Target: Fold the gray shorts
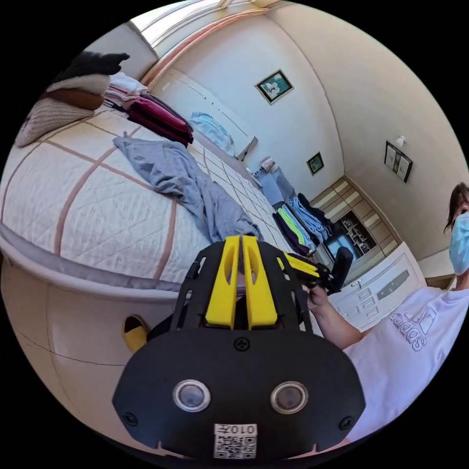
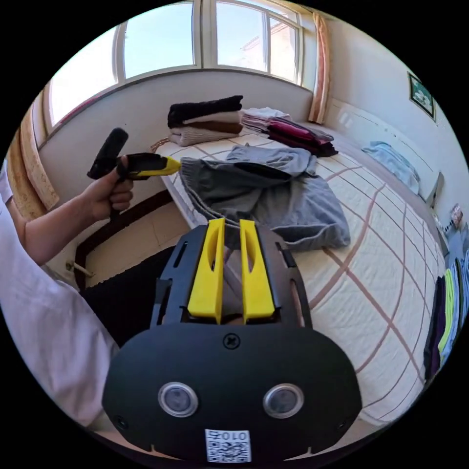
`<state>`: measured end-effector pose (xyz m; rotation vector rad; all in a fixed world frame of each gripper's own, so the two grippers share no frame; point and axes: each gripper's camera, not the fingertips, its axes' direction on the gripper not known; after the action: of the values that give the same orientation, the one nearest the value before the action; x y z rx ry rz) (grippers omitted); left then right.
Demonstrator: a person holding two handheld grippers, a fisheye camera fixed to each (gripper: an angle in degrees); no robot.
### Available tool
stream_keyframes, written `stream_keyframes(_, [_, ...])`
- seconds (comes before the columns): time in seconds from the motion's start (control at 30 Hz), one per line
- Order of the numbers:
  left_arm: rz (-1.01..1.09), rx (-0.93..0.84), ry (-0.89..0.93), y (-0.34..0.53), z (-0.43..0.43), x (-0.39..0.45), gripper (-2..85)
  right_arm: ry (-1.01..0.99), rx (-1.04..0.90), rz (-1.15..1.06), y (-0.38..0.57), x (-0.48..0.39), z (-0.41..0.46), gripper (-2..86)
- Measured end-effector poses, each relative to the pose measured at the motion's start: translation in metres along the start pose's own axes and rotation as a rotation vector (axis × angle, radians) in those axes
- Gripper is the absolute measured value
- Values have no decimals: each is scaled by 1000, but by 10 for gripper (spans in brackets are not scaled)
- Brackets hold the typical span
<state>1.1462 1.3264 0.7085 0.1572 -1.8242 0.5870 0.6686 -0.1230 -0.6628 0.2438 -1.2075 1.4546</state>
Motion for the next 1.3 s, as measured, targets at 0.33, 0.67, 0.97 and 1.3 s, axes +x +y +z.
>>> stream_keyframes(0.33, [-107, 3, -133, 18, -14, -3, 82, 203, -17, 296, 16, 112, -1, 144])
stream_keyframes(0.67, [242, -269, -350, -73, 67, 8, 111, 110, -241, -18, 8, 124, 55, 100])
stream_keyframes(0.97, [72, -263, -149, -76, 87, 3, 16, 110, -68, 146, 96, 104, 8, 39])
stream_keyframes(1.3, [70, 287, 324, -141, -60, 49, 1, 53, 419, 137, 136, 78, -171, 24])
